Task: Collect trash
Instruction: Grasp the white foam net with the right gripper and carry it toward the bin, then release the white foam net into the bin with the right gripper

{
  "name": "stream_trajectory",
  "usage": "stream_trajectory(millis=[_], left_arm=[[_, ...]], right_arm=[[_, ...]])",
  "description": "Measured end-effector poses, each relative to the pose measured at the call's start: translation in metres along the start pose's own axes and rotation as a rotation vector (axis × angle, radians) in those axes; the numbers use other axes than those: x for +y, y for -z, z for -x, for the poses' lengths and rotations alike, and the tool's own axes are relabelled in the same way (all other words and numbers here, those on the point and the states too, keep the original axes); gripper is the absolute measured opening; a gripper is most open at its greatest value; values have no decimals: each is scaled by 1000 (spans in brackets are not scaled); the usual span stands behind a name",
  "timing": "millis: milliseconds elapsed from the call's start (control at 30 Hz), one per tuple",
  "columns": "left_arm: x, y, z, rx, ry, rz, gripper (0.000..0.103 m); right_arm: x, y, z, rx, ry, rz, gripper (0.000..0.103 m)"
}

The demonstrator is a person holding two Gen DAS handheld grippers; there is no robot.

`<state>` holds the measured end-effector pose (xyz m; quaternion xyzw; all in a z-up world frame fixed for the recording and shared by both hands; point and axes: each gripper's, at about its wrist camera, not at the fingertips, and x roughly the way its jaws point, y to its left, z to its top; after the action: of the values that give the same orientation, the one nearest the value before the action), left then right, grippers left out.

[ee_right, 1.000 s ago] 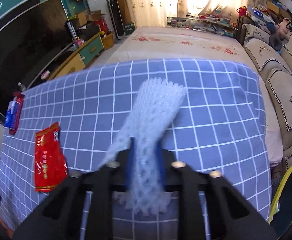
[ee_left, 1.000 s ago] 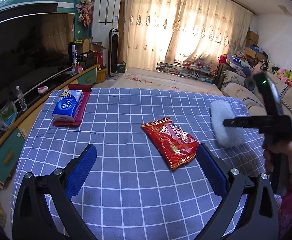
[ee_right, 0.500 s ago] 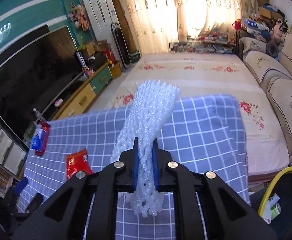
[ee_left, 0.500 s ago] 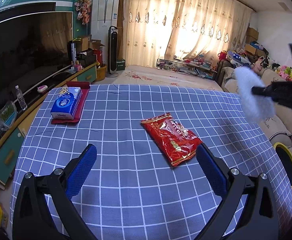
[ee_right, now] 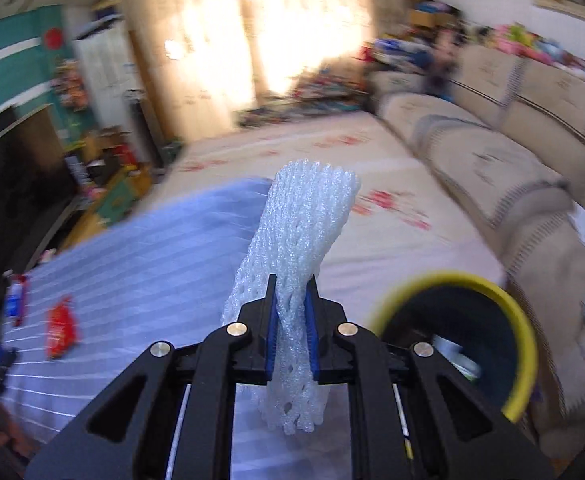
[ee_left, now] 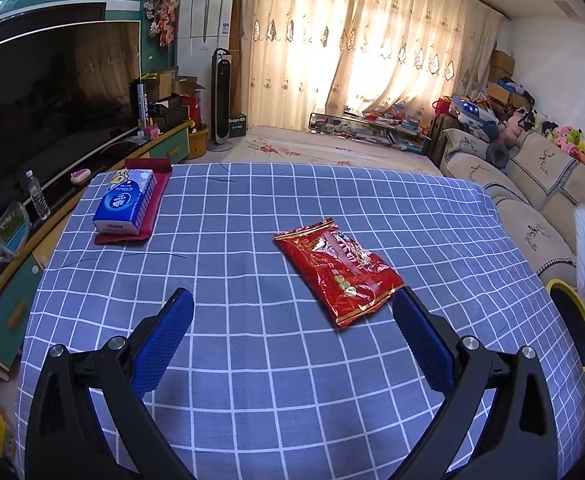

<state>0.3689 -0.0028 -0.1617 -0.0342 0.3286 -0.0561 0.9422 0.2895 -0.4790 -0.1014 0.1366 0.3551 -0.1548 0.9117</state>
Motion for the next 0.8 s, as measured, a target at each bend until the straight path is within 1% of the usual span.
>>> stream_trajectory(millis=[133, 200, 267, 333, 367, 400, 433, 467, 533, 600, 667, 733, 800], left_arm=[[-3, 1, -1, 3, -9, -12, 98], [-2, 1, -2, 6, -10, -11, 98], [-2, 2, -2, 7, -11, -9, 98], [-2, 2, -3, 10, -12, -10, 98], [-3, 2, -4, 12, -12, -11, 98], [-3, 2, -5, 13, -12, -13, 98], [-3, 2, -5, 15, -11, -14, 98], [-3, 2, -6, 16, -11, -16, 98], [-4, 3, -6, 15, -11, -19, 98], [-5, 3, -6, 15, -8, -19, 98], [-6, 3, -6, 18, -5, -22, 98], [-7, 4, -7, 20, -3, -27, 98], [-9, 4, -6, 19, -1, -34, 98]], right_arm=[[-51, 19, -17, 53, 118, -60, 14], [-69, 26, -25, 76, 152, -80, 14], [-79, 31, -33, 97, 171, -94, 18], [-89, 33, -41, 114, 182, -99, 19], [-90, 33, -44, 120, 187, -100, 28], [-92, 33, -47, 125, 200, -102, 32], [-93, 33, -48, 122, 223, -101, 45], [-95, 32, -49, 115, 248, -98, 55], [-95, 32, -46, 88, 311, -88, 58], [-92, 29, -43, 71, 307, -92, 58], [-85, 26, -36, 44, 275, -99, 58], [-71, 20, -29, 6, 222, -102, 58], [-49, 11, -19, -51, 158, -91, 59]])
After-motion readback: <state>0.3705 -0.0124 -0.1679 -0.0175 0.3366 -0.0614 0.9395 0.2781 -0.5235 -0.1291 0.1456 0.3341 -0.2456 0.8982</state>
